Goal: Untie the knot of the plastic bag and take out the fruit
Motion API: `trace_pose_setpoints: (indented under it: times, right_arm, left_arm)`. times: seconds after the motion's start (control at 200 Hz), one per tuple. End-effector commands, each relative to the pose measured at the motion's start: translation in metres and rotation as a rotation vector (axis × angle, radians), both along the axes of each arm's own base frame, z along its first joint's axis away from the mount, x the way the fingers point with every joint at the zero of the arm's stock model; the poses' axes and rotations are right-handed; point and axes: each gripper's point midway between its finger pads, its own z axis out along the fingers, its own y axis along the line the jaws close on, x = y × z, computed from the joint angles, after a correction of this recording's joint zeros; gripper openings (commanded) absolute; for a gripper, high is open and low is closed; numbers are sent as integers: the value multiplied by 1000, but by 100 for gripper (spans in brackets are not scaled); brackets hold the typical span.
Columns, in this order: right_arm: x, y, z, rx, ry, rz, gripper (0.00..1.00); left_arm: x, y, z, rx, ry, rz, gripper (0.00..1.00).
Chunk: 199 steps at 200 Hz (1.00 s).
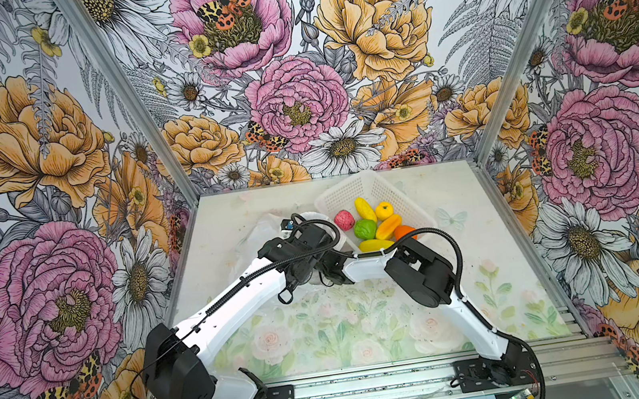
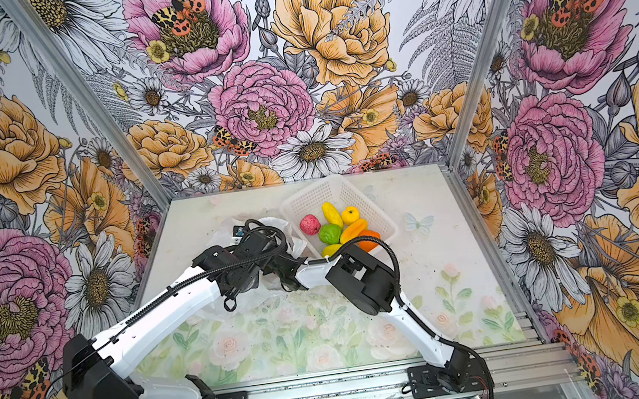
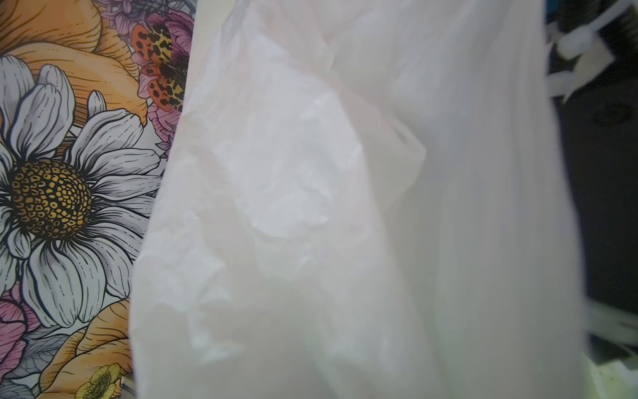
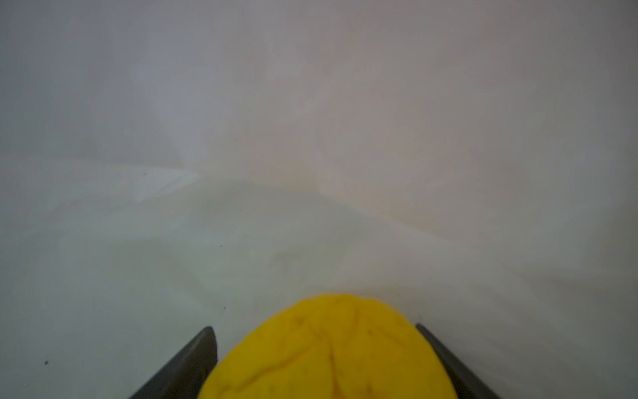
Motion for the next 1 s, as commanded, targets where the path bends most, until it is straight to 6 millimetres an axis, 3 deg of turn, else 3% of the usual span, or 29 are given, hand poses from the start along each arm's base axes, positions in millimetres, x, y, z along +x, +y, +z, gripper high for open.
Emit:
trace_pose_setpoints:
  times: [0.0,0.18,0.27,0.736,0.991]
  right_arm:
    - [-7,12,18,-10,-31,26,76]
    - [-12,2,40,5,-59,21,49]
    - [-16,-2,57,25,-78,29,41]
    - [-48,-19,140,193,-138,149,33]
    - [-79,-51,201,282,-241,188,33]
  left_arm:
    - [3,-5,0,-95,-23,-9,0]
    - [4,-3,-13,-153,-6,-2,0]
    - [6,-3,-18,-169,-4,4,0]
    - [15,7,-49,-306,36,37,0]
    - [35,26,-51,-362,18,92,0]
